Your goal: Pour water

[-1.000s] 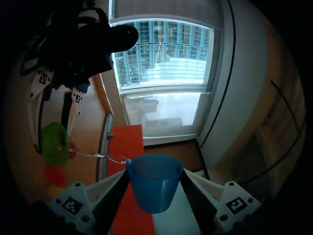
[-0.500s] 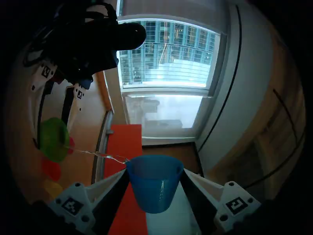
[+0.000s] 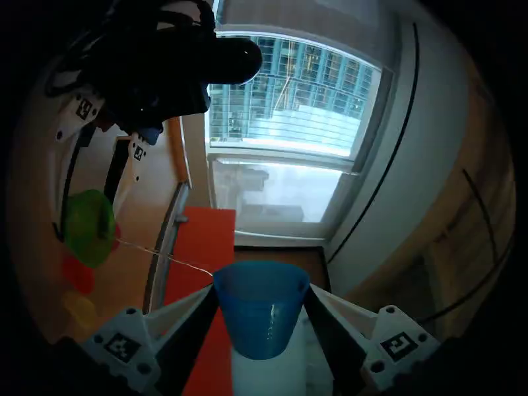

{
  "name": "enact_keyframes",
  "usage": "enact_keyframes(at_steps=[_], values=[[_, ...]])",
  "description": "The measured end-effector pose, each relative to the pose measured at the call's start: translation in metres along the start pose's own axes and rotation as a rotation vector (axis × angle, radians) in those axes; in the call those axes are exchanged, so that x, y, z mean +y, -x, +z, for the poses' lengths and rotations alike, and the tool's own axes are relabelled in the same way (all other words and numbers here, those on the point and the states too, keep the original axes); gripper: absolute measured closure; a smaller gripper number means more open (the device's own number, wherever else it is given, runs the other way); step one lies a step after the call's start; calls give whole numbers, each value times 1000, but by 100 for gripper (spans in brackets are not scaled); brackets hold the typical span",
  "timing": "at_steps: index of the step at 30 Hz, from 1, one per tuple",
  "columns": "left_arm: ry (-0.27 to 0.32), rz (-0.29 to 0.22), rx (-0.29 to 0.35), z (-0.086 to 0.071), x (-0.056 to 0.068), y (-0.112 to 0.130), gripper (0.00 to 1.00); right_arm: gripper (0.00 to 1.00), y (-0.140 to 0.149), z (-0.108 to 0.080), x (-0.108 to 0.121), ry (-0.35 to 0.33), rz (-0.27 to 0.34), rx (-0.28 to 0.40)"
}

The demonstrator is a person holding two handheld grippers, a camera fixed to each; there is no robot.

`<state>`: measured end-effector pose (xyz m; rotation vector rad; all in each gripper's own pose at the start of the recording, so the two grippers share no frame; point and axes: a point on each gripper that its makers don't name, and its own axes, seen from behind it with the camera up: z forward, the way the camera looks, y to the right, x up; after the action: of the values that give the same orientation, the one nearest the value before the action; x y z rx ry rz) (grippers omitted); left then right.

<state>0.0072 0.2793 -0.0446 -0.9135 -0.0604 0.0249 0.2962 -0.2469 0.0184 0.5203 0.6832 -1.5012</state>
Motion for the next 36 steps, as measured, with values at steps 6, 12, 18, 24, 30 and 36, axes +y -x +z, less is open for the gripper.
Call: enact_keyframes(at_steps=[6,12,18,24,30,36], values=[[1,0,0,0,1,0,15,10,-3,0,1,4,-33,1],[2,1,2,1,0,-2,15,10,-8,0,0,3,-57,8],[-2,0,4,2,-2,-2,15,10,-11,0,-1,1,-81,14],[-3,1,4,3,-2,-2,15,10,-6,-1,-2,-9,-34,7],[-1,3,7,2,-3,-4,15,10,6,-1,0,-14,100,-7],[-7,8,9,2,-5,-6,15,10,15,-3,-6,-28,286,-17]])
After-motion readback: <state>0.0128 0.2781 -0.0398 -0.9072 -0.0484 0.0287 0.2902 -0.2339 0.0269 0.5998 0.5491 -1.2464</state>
